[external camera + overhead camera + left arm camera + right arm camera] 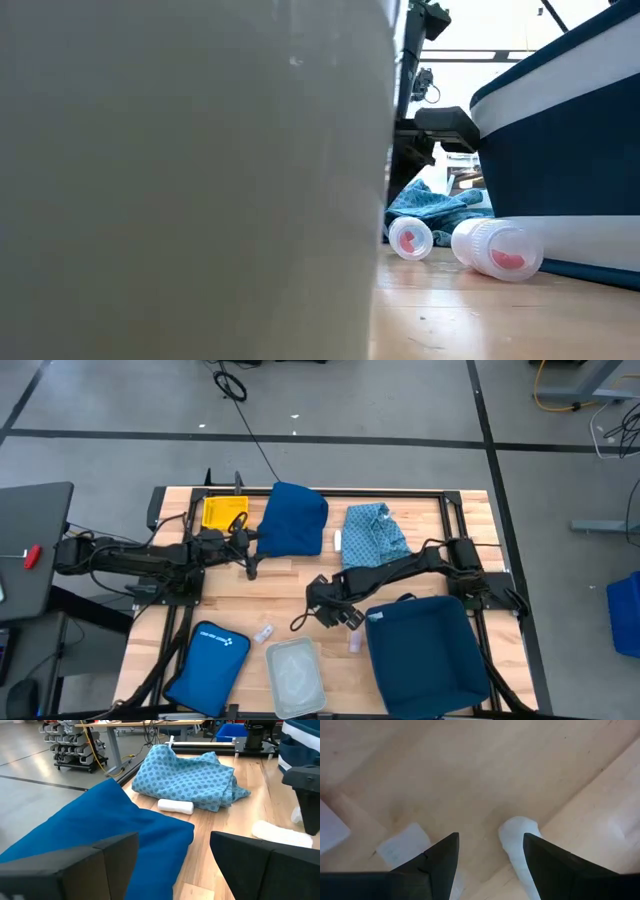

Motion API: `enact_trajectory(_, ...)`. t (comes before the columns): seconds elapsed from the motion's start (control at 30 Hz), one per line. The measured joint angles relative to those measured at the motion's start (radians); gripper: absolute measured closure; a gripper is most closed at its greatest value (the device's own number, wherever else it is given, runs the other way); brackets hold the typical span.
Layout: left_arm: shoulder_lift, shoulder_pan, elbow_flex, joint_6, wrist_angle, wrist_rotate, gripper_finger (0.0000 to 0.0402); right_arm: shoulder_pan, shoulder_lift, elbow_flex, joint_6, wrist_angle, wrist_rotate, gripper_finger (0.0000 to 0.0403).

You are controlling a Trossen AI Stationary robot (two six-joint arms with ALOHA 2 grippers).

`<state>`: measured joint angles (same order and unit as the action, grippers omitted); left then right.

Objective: Pick & place medical supplies in basket/bin
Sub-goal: Put the top right white pill bottle into the yellow bin

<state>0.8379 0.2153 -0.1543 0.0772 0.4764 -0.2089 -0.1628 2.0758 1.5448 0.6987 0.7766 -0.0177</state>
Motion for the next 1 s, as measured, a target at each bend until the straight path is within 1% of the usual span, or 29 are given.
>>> enact_trajectory(0.13, 0.000, 0.000, 0.000, -0.003, -0.001, 0.000, 0.0151, 0.003, -0.006, 0.000, 0.006, 0.064, -0.005, 0.0172)
enact_trajectory(0.3, 0.000, 0.000, 0.000, -0.003, -0.001, 0.000, 0.0151, -0.020, -0.012, 0.000, 0.024, 0.157, -0.007, 0.0172)
enact_trajectory(0.47, 0.000, 0.000, 0.000, -0.003, -0.002, 0.000, 0.0151, -0.033, -0.015, 0.003, 0.039, 0.163, -0.039, 0.0172)
enact_trajectory(0.63, 0.000, 0.000, 0.000, -0.003, -0.002, 0.000, 0.0151, -0.032, -0.018, 0.057, 0.013, 0.203, -0.038, 0.0172)
enact_trajectory(0.77, 0.000, 0.000, 0.000, -0.003, -0.001, 0.000, 0.0151, -0.033, -0.020, 0.110, -0.041, 0.258, 0.003, 0.0172)
enact_trajectory(0.87, 0.000, 0.000, 0.000, -0.006, -0.001, 0.000, 0.0151, -0.043, -0.021, 0.117, -0.068, 0.297, 0.015, 0.0172)
enact_trajectory(1.0, 0.000, 0.000, 0.000, -0.012, -0.001, 0.000, 0.0151, -0.054, -0.016, 0.116, -0.184, 0.313, 0.114, 0.0172)
